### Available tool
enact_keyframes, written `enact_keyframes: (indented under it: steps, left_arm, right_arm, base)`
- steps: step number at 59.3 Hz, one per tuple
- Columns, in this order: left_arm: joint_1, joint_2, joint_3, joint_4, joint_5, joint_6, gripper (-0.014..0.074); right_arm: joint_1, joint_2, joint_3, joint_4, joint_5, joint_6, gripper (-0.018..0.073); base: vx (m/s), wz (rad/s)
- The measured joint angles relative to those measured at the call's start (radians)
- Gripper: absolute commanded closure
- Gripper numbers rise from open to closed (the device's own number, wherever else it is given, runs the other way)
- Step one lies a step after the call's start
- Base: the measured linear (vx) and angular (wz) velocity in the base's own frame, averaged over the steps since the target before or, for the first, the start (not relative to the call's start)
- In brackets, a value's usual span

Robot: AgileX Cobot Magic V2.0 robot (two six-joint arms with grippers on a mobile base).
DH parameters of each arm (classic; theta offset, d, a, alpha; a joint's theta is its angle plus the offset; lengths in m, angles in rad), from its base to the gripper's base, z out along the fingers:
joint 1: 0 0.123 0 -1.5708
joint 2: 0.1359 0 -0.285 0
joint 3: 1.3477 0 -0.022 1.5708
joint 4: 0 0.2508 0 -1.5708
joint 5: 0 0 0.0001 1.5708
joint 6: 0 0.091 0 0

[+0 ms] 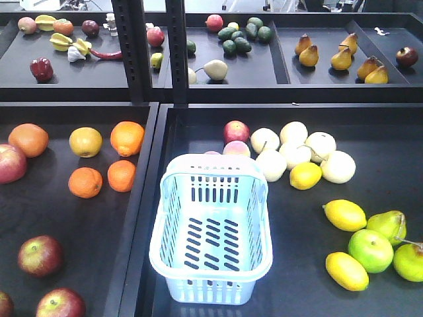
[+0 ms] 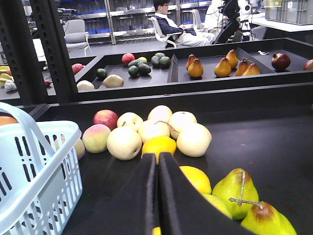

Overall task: Pick three apples into basket with both arms
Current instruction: 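Reach the left gripper over the basket toward its handle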

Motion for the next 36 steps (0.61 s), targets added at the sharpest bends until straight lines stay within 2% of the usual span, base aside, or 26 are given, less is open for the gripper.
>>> enact_keyframes:
  steps: [10,17,21,27,31,36]
  left_arm:
    - [-0.026,0.192,-0.162,-0.297,0.213,0.419,0.0597]
    - [-0.026,0.321,-0.254,-0.454,0.365,0.629,0.0595]
    - [-0.026,0.399,-0.308,-0.507,0.426,0.696,0.0587]
    - [-0.026,0.5,-0.378,-0.529,0.469,0.734,0.0545]
    - [-0.026,0.555,-0.421,-0.532,0.479,0.743,0.0477]
    - [-0.026,0.61,-0.466,-0.534,0.483,0.747,0.0339]
  right_arm:
    - [0.0,0.0,0.0,0.0,0.0,0.0,0.0564]
    - [0.0,0.0,0.0,0.0,0.0,0.0,0.0564]
    - [0.0,0.0,0.0,0.0,0.0,0.0,0.0564]
    - [0.0,0.0,0.0,0.0,0.0,0.0,0.0564]
    - [0.0,0.0,0.0,0.0,0.0,0.0,0.0564]
    - [0.0,0.0,0.0,0.0,0.0,0.0,0.0564]
  base:
    - [0.0,0.0]
    - [0.0,0.0]
    - [0.0,0.0]
    - [0.0,0.0]
    - [0.0,0.0]
    - [0.0,0.0]
